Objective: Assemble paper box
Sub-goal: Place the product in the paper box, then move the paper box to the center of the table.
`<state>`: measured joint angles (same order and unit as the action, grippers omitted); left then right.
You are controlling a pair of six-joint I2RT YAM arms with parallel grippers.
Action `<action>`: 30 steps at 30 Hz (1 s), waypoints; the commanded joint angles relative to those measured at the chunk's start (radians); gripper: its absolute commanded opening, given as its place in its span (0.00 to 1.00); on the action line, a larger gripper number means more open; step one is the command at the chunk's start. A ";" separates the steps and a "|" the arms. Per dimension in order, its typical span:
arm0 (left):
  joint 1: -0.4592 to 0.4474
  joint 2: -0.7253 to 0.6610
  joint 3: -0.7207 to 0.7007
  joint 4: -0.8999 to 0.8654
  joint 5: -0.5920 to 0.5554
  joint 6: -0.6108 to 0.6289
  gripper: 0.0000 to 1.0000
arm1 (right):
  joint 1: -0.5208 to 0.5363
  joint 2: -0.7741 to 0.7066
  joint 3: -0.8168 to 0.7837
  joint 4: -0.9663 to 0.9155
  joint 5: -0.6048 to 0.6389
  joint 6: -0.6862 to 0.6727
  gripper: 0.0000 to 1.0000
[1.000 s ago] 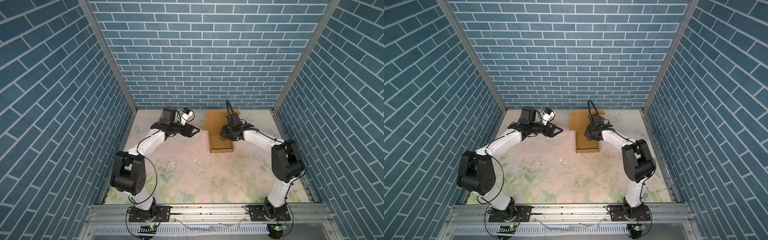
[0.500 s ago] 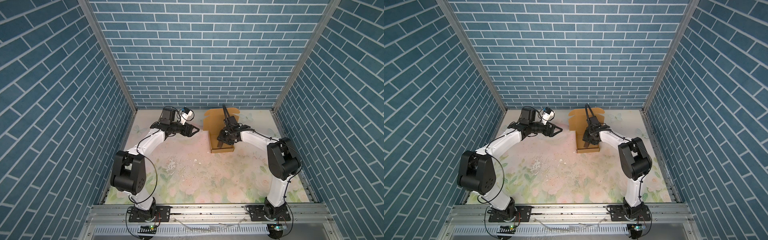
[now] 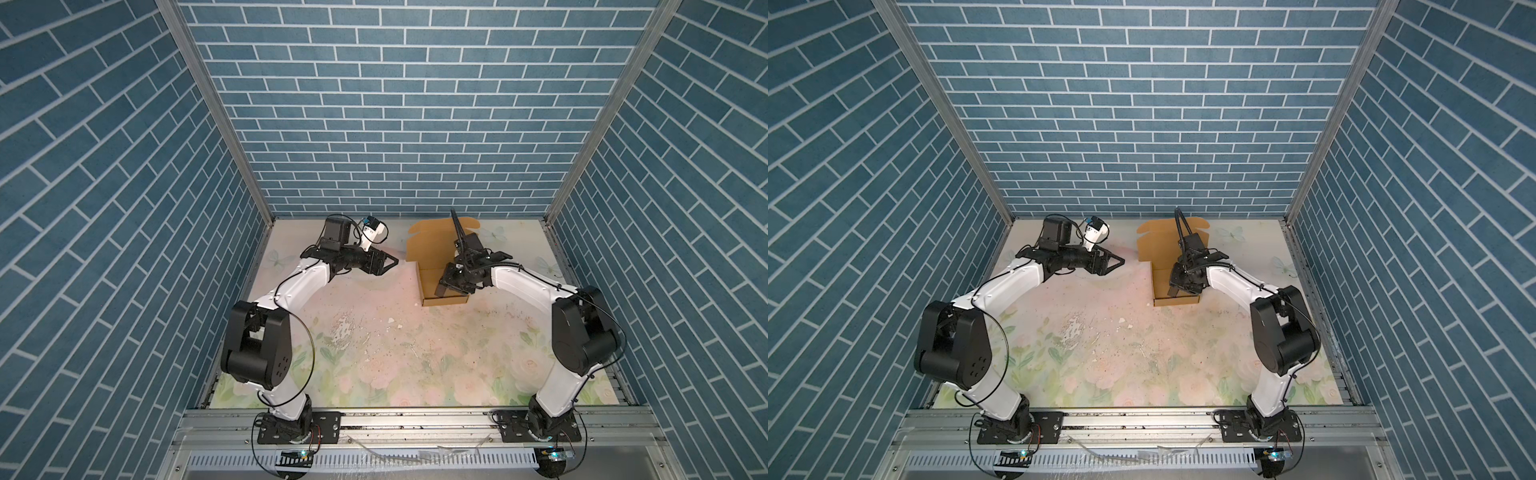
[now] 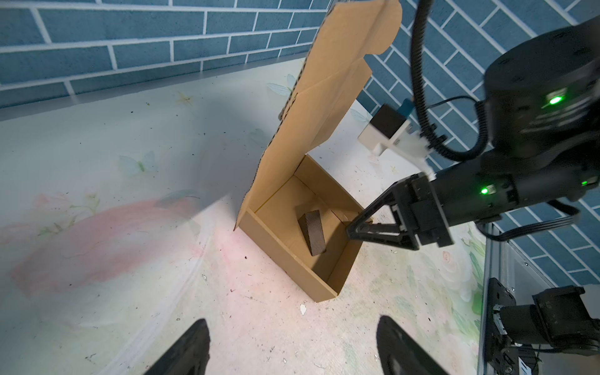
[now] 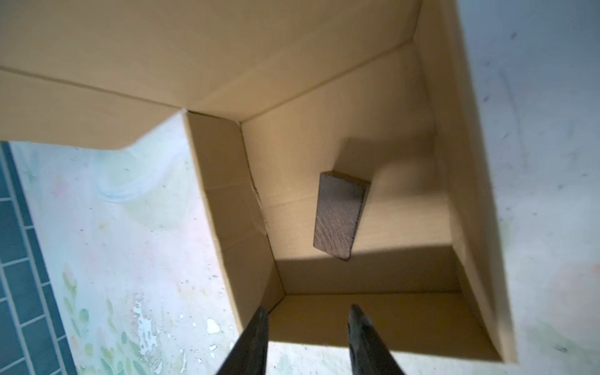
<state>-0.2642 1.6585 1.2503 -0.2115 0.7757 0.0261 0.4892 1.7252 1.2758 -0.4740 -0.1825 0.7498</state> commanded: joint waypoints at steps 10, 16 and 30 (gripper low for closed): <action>-0.015 0.029 0.170 -0.108 -0.012 0.139 0.82 | -0.288 -0.107 0.101 -0.126 -0.032 -0.186 0.43; -0.051 0.077 0.262 -0.098 -0.083 0.169 0.82 | -0.391 -0.003 0.242 -0.127 -0.105 -0.280 0.44; -0.059 0.158 0.277 -0.012 -0.124 0.144 0.85 | -0.449 0.304 0.544 -0.112 -0.346 -0.362 0.46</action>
<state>-0.3206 1.8050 1.5234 -0.2512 0.6540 0.1692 0.0372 1.9911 1.7535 -0.5591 -0.4660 0.4553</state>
